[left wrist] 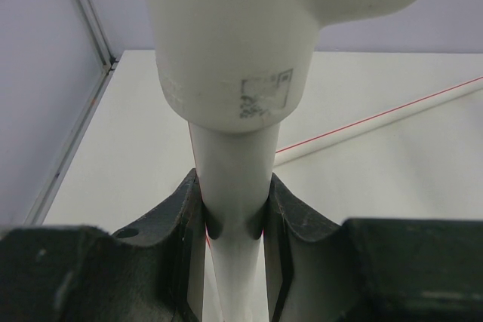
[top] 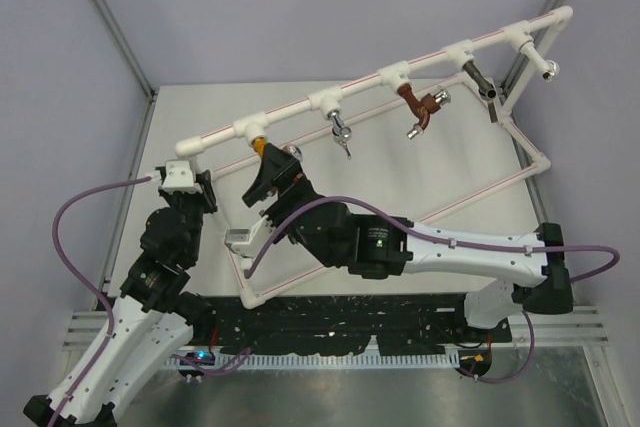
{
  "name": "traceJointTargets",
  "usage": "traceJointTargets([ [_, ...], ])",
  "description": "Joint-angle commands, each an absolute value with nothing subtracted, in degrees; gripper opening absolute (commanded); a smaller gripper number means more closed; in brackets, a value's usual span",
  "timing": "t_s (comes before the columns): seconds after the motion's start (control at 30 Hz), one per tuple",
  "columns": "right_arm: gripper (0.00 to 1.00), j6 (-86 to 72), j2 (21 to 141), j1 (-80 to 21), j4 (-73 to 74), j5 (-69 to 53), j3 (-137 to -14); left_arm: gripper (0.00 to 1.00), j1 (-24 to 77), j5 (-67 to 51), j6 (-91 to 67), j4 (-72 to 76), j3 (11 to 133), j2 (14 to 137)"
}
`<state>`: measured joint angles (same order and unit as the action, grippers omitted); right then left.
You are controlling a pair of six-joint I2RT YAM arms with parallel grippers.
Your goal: Install the water faucets
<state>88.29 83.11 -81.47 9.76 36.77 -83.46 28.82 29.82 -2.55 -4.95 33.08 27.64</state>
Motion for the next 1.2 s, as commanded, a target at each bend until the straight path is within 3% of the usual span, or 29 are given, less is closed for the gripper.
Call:
traceJointTargets([
  [0.0,1.00,99.1,86.2,-81.1,3.4,42.3,-83.5,0.00,30.7,19.7,-4.0,-2.3,34.2,28.5],
  [0.27,0.70,99.8,89.3,-79.3,-5.1,43.7,-81.8,0.00,30.6,19.7,-4.0,-2.3,34.2,28.4],
  [0.43,0.31,92.7,91.4,-79.4,-9.6,45.9,-82.0,0.00,30.7,19.6,-3.9,-2.1,34.1,28.4],
  [0.47,0.29,91.2,91.7,-79.4,-10.1,45.7,-81.9,0.00,30.7,19.6,-3.9,-2.1,34.2,28.3],
  [0.6,0.20,75.3,92.5,-79.8,-11.5,43.8,-84.6,0.00,30.7,19.6,-3.9,-2.2,34.2,28.4],
  [0.67,0.09,61.2,92.3,-80.3,-11.3,42.5,-87.1,0.00,30.6,19.5,-4.0,-2.2,34.2,28.5],
  [0.97,0.08,-7.1,84.4,-76.0,-25.6,27.6,-79.7,0.00,30.7,18.9,-4.3,-2.0,34.1,28.4],
  [1.07,0.08,-35.6,81.5,-70.8,-39.0,23.6,-72.1,0.00,30.7,19.0,-4.4,-2.0,34.0,28.2],
  [1.17,0.08,-48.7,81.6,-69.6,-52.4,27.6,-64.6,0.00,30.7,18.9,-4.4,-2.0,34.1,28.5],
])
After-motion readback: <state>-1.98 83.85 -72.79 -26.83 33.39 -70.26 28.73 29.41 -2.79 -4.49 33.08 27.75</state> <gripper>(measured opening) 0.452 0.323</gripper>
